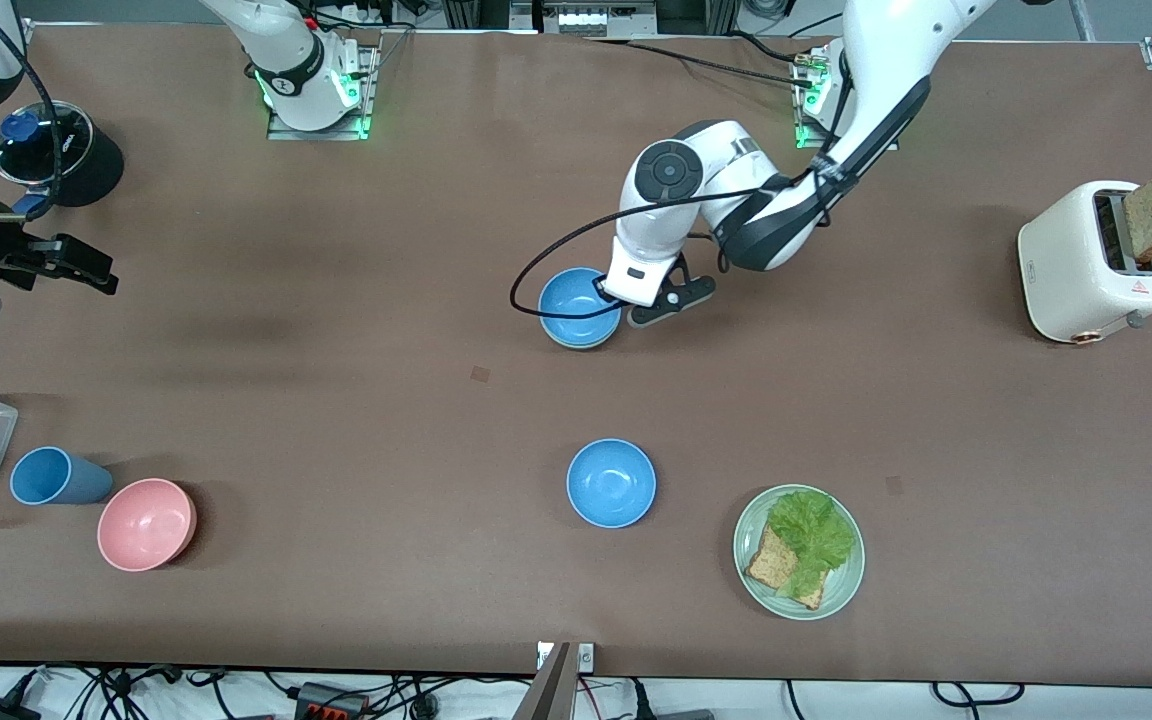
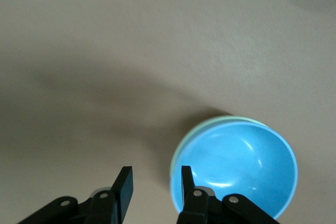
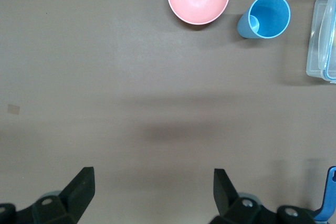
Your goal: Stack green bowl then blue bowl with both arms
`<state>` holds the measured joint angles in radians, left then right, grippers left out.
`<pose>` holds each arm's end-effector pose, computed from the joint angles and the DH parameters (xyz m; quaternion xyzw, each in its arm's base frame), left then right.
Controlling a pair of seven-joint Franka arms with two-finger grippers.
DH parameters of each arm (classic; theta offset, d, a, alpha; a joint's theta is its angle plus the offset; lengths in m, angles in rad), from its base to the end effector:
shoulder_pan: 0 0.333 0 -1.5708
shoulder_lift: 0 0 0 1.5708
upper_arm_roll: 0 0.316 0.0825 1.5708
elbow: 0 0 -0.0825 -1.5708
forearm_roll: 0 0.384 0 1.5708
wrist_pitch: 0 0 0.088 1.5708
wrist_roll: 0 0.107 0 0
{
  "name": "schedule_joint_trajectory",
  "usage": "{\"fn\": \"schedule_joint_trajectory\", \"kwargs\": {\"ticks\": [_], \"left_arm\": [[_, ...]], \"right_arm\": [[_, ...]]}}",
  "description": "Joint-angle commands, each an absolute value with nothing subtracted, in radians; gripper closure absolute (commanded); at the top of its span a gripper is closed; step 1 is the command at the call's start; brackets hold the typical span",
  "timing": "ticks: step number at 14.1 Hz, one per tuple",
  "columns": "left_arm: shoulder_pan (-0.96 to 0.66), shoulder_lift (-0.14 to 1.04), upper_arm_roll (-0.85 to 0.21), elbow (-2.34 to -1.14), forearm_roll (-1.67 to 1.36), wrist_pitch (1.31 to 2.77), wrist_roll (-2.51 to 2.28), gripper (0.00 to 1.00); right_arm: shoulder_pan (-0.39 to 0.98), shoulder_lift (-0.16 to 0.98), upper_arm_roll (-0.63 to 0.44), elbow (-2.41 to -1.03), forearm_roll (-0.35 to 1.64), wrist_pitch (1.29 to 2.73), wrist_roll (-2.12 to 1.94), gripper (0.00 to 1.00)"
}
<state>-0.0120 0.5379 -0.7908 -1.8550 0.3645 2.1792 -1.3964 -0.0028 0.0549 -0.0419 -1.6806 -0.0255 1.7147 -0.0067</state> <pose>0.4719 -0.4175 0.3006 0.9749 0.2187 -0.0421 0.0062 0.5771 -0.0276 0.5537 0.9997 -0.0170 -0.0107 0.0135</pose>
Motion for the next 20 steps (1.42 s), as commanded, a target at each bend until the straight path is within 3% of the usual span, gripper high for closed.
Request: {"fn": "schedule_joint_trajectory", "kwargs": {"ticks": [1, 8, 10, 14, 19, 20], "left_arm": [[0.052, 0.505, -0.839, -1.798, 0.39, 2.044, -1.292, 0.55], [0.48, 0.503, -1.087, -1.752, 0.388, 1.924, -0.811, 0.49], [0.578, 0.503, -1.107, -1.75, 0.388, 1.914, -0.547, 0.35], [0.695, 0.448, -1.108, -1.75, 0.385, 1.908, -0.07, 0.23], [0.686, 0.146, -0.954, -1.802, 0.204, 1.853, 0.178, 0.18], [0.66, 0.121, -0.918, -1.802, 0.184, 1.829, 0.178, 0.13]], "right_arm": [[-0.002, 0.043, -0.043, -1.677, -0.021, 1.697, -0.02, 0.0], [-0.005, 0.04, -0.044, -1.678, -0.021, 1.686, -0.02, 0.0], [-0.003, 0.038, -0.044, -1.678, -0.021, 1.684, -0.02, 0.0], [-0.003, 0.038, -0.044, -1.678, -0.02, 1.684, -0.018, 0.0], [-0.005, 0.04, -0.046, -1.678, -0.02, 1.687, -0.018, 0.0], [-0.005, 0.04, -0.046, -1.678, -0.017, 1.69, -0.018, 0.0]]}}
